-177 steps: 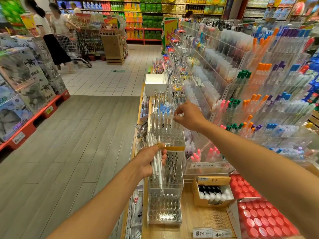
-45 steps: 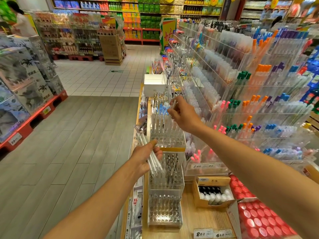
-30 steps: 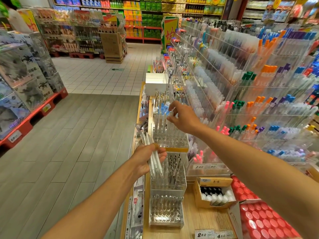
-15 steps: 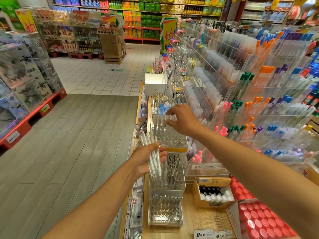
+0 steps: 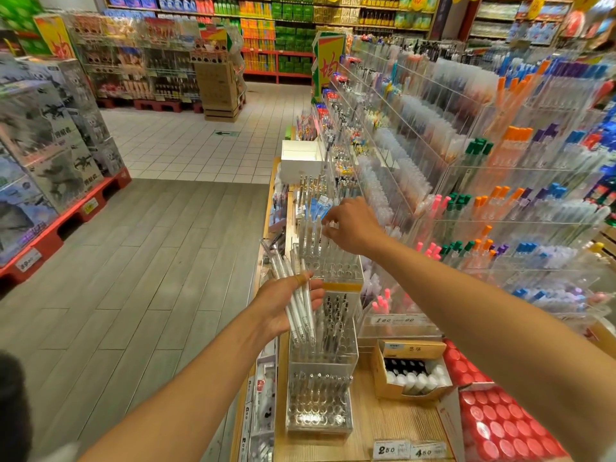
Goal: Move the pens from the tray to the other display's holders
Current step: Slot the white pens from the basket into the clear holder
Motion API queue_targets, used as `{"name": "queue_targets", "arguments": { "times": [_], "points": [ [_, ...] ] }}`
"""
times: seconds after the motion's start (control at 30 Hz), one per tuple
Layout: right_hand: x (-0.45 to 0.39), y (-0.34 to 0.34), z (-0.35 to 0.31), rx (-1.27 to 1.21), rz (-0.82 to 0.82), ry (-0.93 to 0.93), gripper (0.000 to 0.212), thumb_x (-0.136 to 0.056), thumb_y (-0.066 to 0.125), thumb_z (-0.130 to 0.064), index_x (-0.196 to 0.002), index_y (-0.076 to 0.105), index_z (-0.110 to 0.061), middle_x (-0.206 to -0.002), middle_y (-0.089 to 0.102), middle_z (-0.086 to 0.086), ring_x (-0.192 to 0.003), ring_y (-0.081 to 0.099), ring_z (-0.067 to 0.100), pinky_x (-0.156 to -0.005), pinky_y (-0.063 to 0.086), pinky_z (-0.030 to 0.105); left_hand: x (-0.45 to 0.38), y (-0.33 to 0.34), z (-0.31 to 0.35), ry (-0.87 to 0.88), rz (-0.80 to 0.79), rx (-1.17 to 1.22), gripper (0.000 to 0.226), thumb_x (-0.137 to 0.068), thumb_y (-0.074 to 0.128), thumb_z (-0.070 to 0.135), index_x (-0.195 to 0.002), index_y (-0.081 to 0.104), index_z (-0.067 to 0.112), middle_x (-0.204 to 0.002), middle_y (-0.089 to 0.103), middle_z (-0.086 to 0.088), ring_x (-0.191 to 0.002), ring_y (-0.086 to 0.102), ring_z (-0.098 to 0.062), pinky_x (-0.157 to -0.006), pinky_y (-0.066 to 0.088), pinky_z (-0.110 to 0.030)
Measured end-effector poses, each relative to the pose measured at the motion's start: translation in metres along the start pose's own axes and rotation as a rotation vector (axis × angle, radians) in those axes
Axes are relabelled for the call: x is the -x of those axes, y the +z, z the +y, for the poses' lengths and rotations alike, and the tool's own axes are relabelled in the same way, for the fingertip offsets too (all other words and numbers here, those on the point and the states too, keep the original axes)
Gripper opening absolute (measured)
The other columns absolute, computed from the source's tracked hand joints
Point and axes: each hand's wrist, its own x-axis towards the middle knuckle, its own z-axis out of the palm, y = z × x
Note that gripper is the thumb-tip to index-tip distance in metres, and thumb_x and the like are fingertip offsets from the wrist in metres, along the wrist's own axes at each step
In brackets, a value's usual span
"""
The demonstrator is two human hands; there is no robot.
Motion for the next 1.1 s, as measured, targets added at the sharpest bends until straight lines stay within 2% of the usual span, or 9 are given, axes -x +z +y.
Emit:
{"name": "queue_targets", "arguments": {
  "times": [0.13, 0.23, 0.4, 0.53, 0.63, 0.73, 0.8, 0.9, 1.1],
  "points": [
    [0.015, 0.0, -0.011, -0.161, 0.136, -0.056, 0.021, -0.09, 0.066, -0.029, -0.109, 0.067, -0.02, -0.098, 0.061, -0.002, -0.096, 0.052, 0.016, -0.083, 0.044, 0.033, -0.001, -0.001, 0.001, -0.025, -0.036, 0.043, 0.015, -0.099, 0.057, 0.011, -0.108, 0.064, 0.002, -0.082, 0.071, -0.013, -0.069, 0.069, -0.024, -0.061, 0.061, -0.033],
    [0.026, 0.002, -0.022, -0.468, -0.11, 0.002, 0.01, -0.089, 0.068, -0.028, -0.088, 0.068, -0.019, -0.073, 0.061, -0.006, -0.064, 0.053, 0.005, -0.058, 0.041, 0.023, -0.002, 0.0, 0.002, -0.03, -0.091, 0.046, 0.015, -0.1, 0.054, 0.014, -0.108, 0.063, 0.003, -0.08, 0.067, -0.01, -0.066, 0.065, -0.021, -0.063, 0.057, -0.032],
    [0.033, 0.009, -0.02, -0.726, -0.346, 0.126, 0.016, -0.085, 0.073, -0.031, -0.076, 0.071, -0.017, -0.07, 0.066, 0.0, -0.062, 0.053, 0.01, -0.057, 0.043, 0.026, -0.004, 0.002, 0.001, 0.024, -0.079, 0.01, 0.023, -0.098, 0.058, 0.015, -0.106, 0.067, -0.004, -0.084, 0.071, -0.013, -0.064, 0.067, -0.019, -0.058, 0.057, -0.03],
    [0.035, 0.012, -0.021, -0.719, -0.342, 0.162, 0.032, -0.08, 0.076, -0.039, -0.07, 0.068, -0.01, -0.062, 0.063, 0.002, -0.057, 0.054, 0.011, -0.057, 0.045, 0.027, -0.003, 0.001, 0.001, 0.08, -0.067, -0.035, 0.022, -0.097, 0.059, 0.009, -0.112, 0.067, -0.005, -0.09, 0.073, -0.014, -0.065, 0.069, -0.019, -0.057, 0.056, -0.03],
    [0.035, 0.011, -0.021, -0.787, -0.352, 0.184, 0.026, -0.084, 0.074, -0.029, -0.07, 0.066, -0.008, -0.059, 0.066, 0.001, -0.049, 0.059, 0.006, -0.048, 0.043, 0.016, -0.002, 0.002, 0.001, 0.08, -0.049, -0.023, 0.02, -0.096, 0.062, 0.009, -0.108, 0.067, -0.006, -0.081, 0.073, -0.014, -0.06, 0.068, -0.019, -0.055, 0.056, -0.031],
    [0.031, 0.001, -0.016, -0.773, -0.369, 0.184, 0.018, -0.088, 0.07, -0.018, -0.08, 0.07, -0.002, -0.069, 0.068, 0.007, -0.058, 0.061, 0.01, -0.053, 0.048, 0.019, -0.002, 0.001, 0.003, 0.035, -0.035, 0.034, 0.018, -0.097, 0.06, 0.012, -0.097, 0.068, -0.004, -0.073, 0.069, -0.014, -0.056, 0.067, -0.021, -0.052, 0.057, -0.031],
    [0.025, -0.009, -0.011, -0.772, -0.329, 0.178, 0.017, -0.089, 0.068, -0.014, -0.087, 0.07, 0.002, -0.074, 0.069, 0.01, -0.064, 0.063, 0.013, -0.058, 0.053, 0.021, -0.003, 0.0, 0.005, 0.018, -0.004, 0.027, 0.016, -0.097, 0.06, 0.011, -0.094, 0.067, -0.003, -0.069, 0.068, -0.013, -0.054, 0.066, -0.022, -0.052, 0.058, -0.033],
    [0.016, -0.026, -0.006, -0.696, -0.157, 0.112, 0.011, -0.092, 0.063, -0.017, -0.092, 0.068, -0.006, -0.083, 0.07, 0.008, -0.073, 0.064, 0.016, -0.067, 0.055, 0.027, -0.003, -0.002, 0.005, -0.007, 0.045, -0.034, 0.024, -0.094, 0.06, 0.0, -0.114, 0.061, -0.013, -0.068, 0.066, -0.017, -0.05, 0.063, -0.021, -0.048, 0.057, -0.029],
    [-0.001, -0.039, 0.0, -0.469, 0.152, -0.048, 0.007, -0.096, 0.058, -0.02, -0.099, 0.062, -0.015, -0.074, 0.053, -0.017, -0.065, 0.048, -0.003, -0.055, 0.033, 0.008, -0.005, -0.005, 0.004, -0.025, 0.042, -0.082, 0.032, -0.097, 0.055, -0.003, -0.128, 0.057, -0.012, -0.079, 0.067, -0.018, -0.051, 0.067, -0.017, -0.05, 0.059, -0.027]
  ]
}}
